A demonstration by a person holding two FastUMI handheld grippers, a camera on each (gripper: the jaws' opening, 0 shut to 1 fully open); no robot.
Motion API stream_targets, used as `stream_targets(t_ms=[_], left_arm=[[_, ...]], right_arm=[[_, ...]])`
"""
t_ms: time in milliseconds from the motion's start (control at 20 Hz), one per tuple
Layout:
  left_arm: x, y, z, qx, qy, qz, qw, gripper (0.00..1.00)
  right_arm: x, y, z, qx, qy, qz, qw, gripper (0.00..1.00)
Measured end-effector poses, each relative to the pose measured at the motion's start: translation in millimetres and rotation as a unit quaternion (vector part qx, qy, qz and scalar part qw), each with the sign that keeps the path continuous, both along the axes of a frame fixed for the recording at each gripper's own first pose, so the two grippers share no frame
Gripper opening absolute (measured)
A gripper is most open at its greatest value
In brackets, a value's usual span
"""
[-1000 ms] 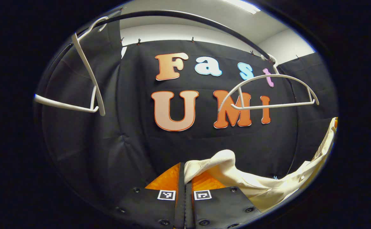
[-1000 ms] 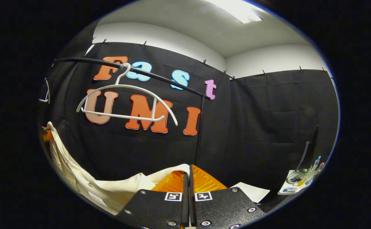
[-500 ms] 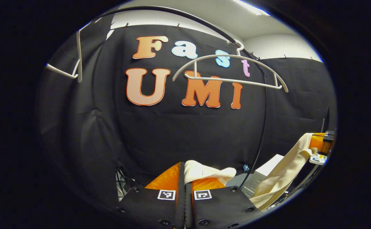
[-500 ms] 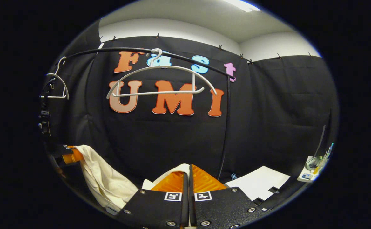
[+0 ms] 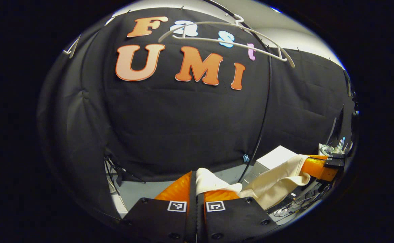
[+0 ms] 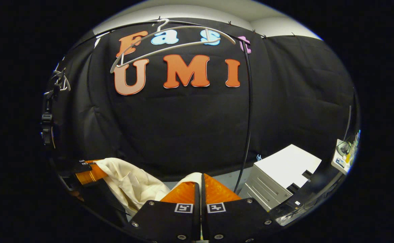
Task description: Grasp the clothes on the hanger with both hands and then place them into the laundry hamper below.
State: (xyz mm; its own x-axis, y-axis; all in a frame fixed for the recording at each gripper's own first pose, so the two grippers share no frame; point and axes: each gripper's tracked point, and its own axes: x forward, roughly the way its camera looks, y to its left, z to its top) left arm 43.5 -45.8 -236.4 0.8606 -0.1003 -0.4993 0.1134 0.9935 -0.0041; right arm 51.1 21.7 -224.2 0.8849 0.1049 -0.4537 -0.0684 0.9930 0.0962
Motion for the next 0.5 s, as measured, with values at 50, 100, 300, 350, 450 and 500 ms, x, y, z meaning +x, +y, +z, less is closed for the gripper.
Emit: stream_targets(t_ms=[50, 100, 300, 350, 450, 500], left_arm=[[-3.0, -0.5, -8.5, 0.004, 0.008, -0.003, 1.000, 0.07], [-5.1, -1.3, -16.4, 0.005, 0.018, -0.005, 1.000, 0.07], [-24.6, -4.7, -50.5, 0.002, 0.073, -0.015, 0.997, 0.07], [-27.8, -4.2, -55.8, 0.004, 0.080, -0.013, 0.997, 0.07], [-29.2, -3.5, -63.0, 0.002, 0.089, -0.007, 0.996, 0.07], [-29.0, -1.8, -65.5, 0.001, 0.094, -0.002, 0.996, 0.07]], right_arm=[[-0.7, 2.0, -10.4, 0.000, 0.010, -0.001, 1.000, 0.01], [-4.7, 3.6, -19.7, -0.002, 0.021, 0.001, 1.000, 0.01], [-14.4, 10.2, -49.3, -0.004, 0.057, 0.013, 0.998, 0.01], [-18.0, 10.7, -53.9, -0.007, 0.062, 0.015, 0.998, 0.01], [-21.8, 11.4, -61.6, -0.016, 0.073, 0.020, 0.997, 0.01], [-24.3, 12.2, -67.1, -0.016, 0.078, 0.021, 0.997, 0.01]])
